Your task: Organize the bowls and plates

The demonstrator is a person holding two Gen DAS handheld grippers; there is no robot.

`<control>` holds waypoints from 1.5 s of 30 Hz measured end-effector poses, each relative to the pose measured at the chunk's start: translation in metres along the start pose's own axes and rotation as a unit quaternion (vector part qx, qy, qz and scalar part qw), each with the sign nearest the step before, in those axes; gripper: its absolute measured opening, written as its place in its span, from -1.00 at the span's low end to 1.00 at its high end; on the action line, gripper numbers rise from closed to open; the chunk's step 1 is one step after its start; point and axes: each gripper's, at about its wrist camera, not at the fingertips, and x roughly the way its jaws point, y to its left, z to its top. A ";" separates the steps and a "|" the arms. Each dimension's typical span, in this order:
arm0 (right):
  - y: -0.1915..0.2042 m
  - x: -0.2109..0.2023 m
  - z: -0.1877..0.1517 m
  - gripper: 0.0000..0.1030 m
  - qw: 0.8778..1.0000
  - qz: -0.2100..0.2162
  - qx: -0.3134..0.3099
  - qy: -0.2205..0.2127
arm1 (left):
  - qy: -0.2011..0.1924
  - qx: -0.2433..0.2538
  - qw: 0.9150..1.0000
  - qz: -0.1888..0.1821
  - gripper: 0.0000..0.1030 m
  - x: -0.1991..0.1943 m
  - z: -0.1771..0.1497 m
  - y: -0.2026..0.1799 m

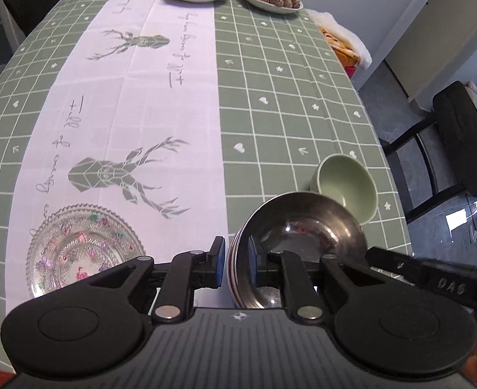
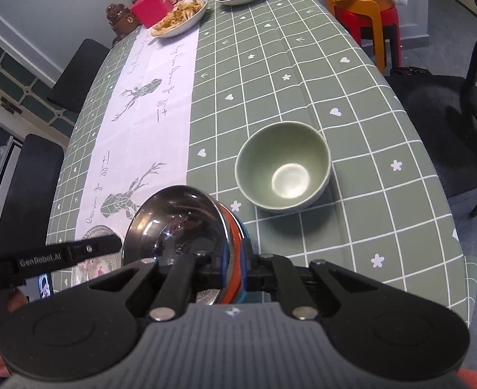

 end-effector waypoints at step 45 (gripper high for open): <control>-0.079 0.064 0.058 -0.57 0.990 -0.056 0.132 0.016 | 0.142 0.136 0.980 0.017 -0.34 0.144 0.080 -0.118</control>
